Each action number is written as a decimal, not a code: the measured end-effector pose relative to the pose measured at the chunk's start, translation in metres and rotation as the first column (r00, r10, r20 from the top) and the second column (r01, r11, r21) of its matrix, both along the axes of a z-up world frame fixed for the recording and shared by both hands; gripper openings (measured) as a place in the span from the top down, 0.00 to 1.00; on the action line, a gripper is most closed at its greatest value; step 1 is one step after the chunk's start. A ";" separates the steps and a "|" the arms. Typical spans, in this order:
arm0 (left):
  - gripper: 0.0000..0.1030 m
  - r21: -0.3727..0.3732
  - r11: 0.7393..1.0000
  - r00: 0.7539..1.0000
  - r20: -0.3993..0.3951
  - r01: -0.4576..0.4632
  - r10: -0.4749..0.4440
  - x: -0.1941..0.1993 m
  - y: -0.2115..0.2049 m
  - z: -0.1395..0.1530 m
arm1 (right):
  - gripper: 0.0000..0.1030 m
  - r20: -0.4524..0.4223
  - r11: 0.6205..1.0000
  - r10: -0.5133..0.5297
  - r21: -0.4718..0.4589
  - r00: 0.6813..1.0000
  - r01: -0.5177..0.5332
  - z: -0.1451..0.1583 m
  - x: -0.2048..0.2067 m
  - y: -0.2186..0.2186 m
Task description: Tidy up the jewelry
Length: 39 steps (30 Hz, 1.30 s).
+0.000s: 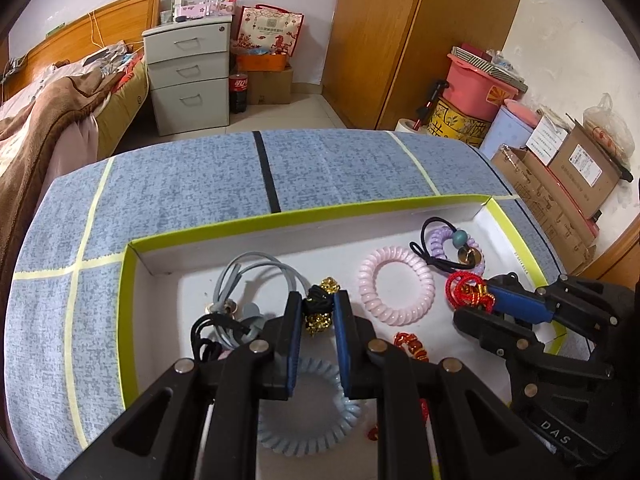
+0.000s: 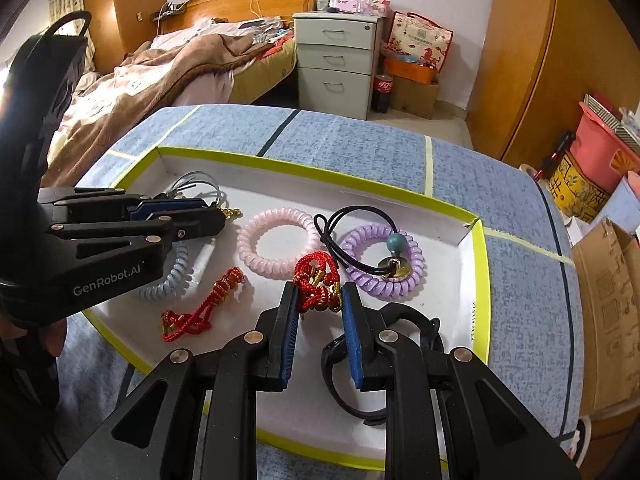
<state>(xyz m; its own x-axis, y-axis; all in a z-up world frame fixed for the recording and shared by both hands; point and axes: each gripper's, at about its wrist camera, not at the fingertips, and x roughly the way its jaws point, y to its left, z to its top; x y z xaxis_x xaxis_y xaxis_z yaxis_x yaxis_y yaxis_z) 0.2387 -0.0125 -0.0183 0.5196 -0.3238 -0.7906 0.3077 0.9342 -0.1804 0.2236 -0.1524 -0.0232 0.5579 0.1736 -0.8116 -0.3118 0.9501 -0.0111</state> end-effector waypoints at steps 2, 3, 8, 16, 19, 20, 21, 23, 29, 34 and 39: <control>0.84 -0.005 1.000 1.000 -0.003 0.000 0.000 0.000 0.000 0.000 | 0.79 0.002 1.000 0.002 -0.003 1.000 -0.002 -0.001 0.000 0.000; 0.83 -0.004 1.000 1.000 -0.004 0.002 -0.002 0.000 0.000 0.000 | 0.78 0.002 1.000 0.002 -0.006 1.000 -0.002 0.000 0.000 0.001; 0.83 0.002 1.000 1.000 -0.003 0.004 -0.004 0.000 0.000 -0.001 | 0.78 0.007 1.000 0.005 -0.026 1.000 -0.005 -0.001 0.000 0.002; 0.75 -0.010 1.000 1.000 -0.008 0.001 -0.001 0.001 0.000 -0.002 | 0.70 0.016 1.000 0.001 -0.011 1.000 0.000 0.001 0.000 -0.001; 0.73 -0.018 1.000 1.000 -0.009 0.003 -0.003 0.001 0.000 -0.002 | 0.69 0.012 1.000 0.003 0.002 1.000 -0.003 0.002 0.001 -0.002; 0.70 -0.017 1.000 1.000 -0.011 -0.001 0.001 0.001 0.001 -0.002 | 0.69 0.012 1.000 0.003 0.005 1.000 -0.003 0.002 0.001 -0.002; 0.69 -0.012 1.000 1.000 -0.011 -0.005 0.005 0.001 0.001 -0.001 | 0.69 0.013 1.000 0.002 0.005 1.000 -0.002 0.002 0.001 -0.002; 0.67 -0.014 1.000 1.000 -0.011 0.001 -0.001 0.001 0.000 0.000 | 0.69 0.012 1.000 -0.002 0.011 1.000 0.002 0.002 0.001 -0.003; 0.63 0.000 1.000 1.000 -0.009 -0.015 0.015 -0.003 0.001 0.002 | 0.68 0.015 1.000 -0.010 0.026 1.000 0.010 0.006 0.001 -0.008; 0.57 -0.006 0.999 0.999 0.018 -0.034 0.034 -0.011 0.004 0.017 | 0.67 0.035 0.997 -0.038 0.075 0.999 0.035 0.016 -0.005 -0.017; 0.53 -0.010 0.998 0.996 0.059 -0.062 0.063 -0.031 0.009 0.033 | 0.65 0.071 0.991 -0.056 0.123 0.996 0.047 0.032 -0.020 -0.020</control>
<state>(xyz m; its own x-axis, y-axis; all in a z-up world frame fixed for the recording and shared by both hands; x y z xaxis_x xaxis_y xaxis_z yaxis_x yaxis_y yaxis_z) 0.2076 -0.0037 0.0144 0.5852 -0.2952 -0.7553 0.2590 0.9507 -0.1708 0.2036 -0.1724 0.0089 0.6264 0.2373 -0.7425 -0.2651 0.9606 0.0833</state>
